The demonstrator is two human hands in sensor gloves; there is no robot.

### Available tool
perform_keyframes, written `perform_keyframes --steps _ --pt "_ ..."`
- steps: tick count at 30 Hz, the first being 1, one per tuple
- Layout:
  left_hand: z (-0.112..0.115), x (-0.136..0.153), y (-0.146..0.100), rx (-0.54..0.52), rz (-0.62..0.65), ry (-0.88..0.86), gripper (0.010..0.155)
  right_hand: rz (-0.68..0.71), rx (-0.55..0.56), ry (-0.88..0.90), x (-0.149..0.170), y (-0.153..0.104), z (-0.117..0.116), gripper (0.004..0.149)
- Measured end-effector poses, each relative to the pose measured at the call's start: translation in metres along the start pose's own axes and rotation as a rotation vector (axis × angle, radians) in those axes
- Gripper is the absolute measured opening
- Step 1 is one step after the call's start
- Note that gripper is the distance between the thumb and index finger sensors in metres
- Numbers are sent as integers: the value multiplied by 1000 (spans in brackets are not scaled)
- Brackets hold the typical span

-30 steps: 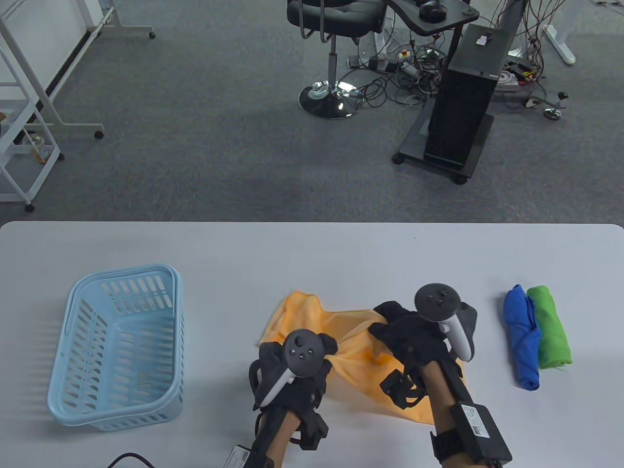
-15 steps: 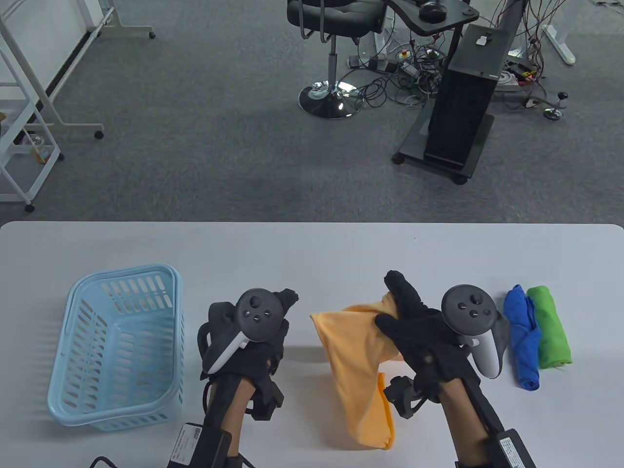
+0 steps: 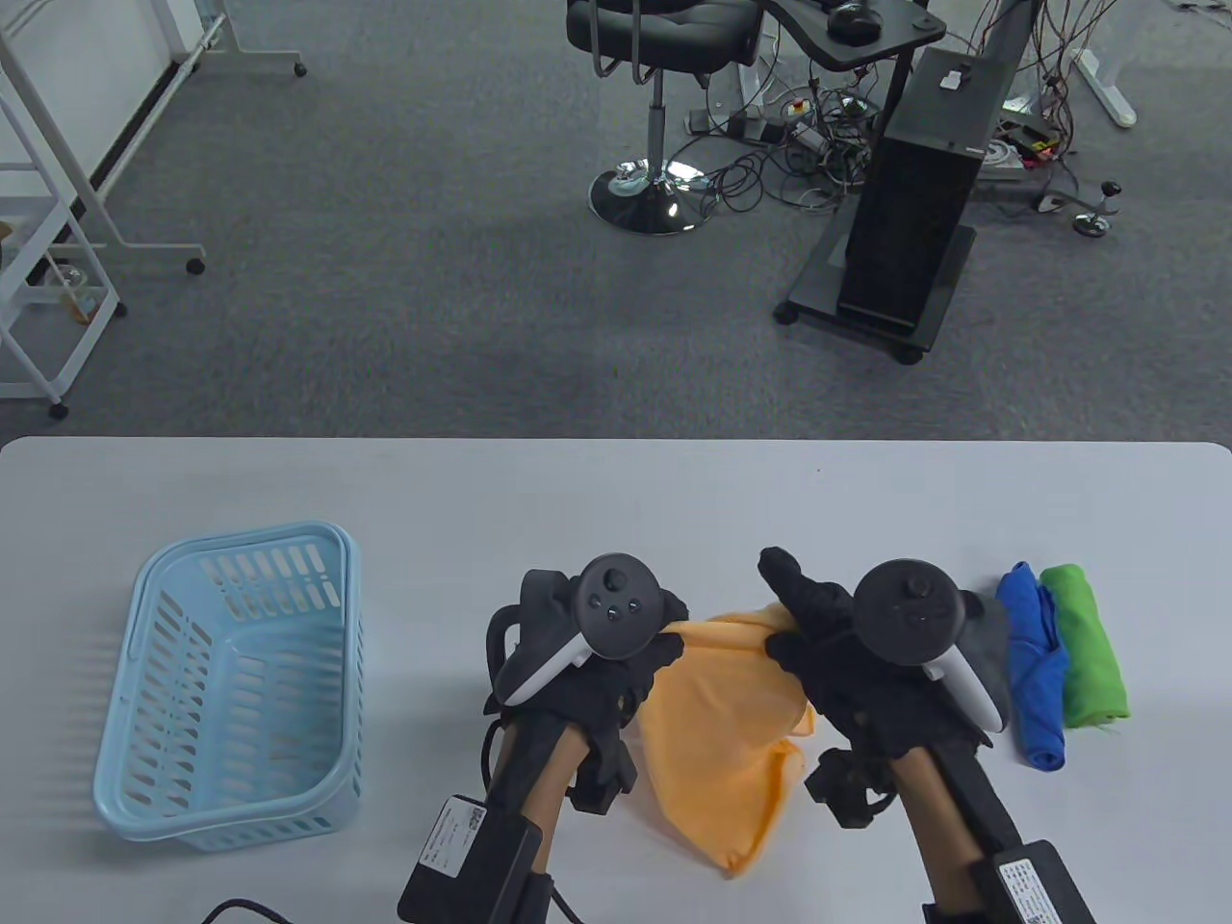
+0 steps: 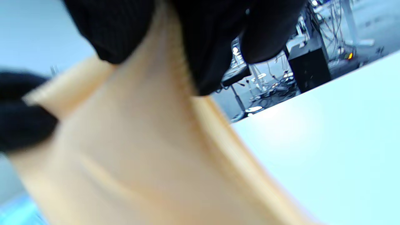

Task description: Roll rectangular towel into towel roll

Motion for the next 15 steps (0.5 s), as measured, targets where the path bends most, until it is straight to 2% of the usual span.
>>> perform_keyframes --steps 3,5,7,9,10,12,14,15 --pt "-7 2 1 7 -81 113 50 -9 23 -96 -2 9 0 49" --pt "-16 7 5 -41 -114 93 48 -24 36 -174 -2 21 1 48" --pt "-21 13 12 -57 -130 42 49 -81 41 -155 3 32 3 47" --pt "-30 21 24 -61 -127 -29 49 -159 55 -55 12 44 7 48" --pt "-37 25 30 -90 -67 -112 49 -198 123 41 20 51 14 48" --pt "-49 29 37 -152 47 -379 49 -310 234 297 35 61 20 48" --pt "-65 27 37 -236 122 -505 49 -334 281 461 42 70 27 48" --pt "-75 23 35 -285 157 -506 49 -323 324 507 42 74 33 48"
Point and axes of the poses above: the tracker on the back of each hand, its own x axis roughly to the little-finger side, its own y axis roughly from the wrist to the fingertips, z = x × y, the point moved 5 cm from there along y, roughly from the wrist to the fingertips, and after that the axes turned 15 degrees about x, right-handed, at the moved point
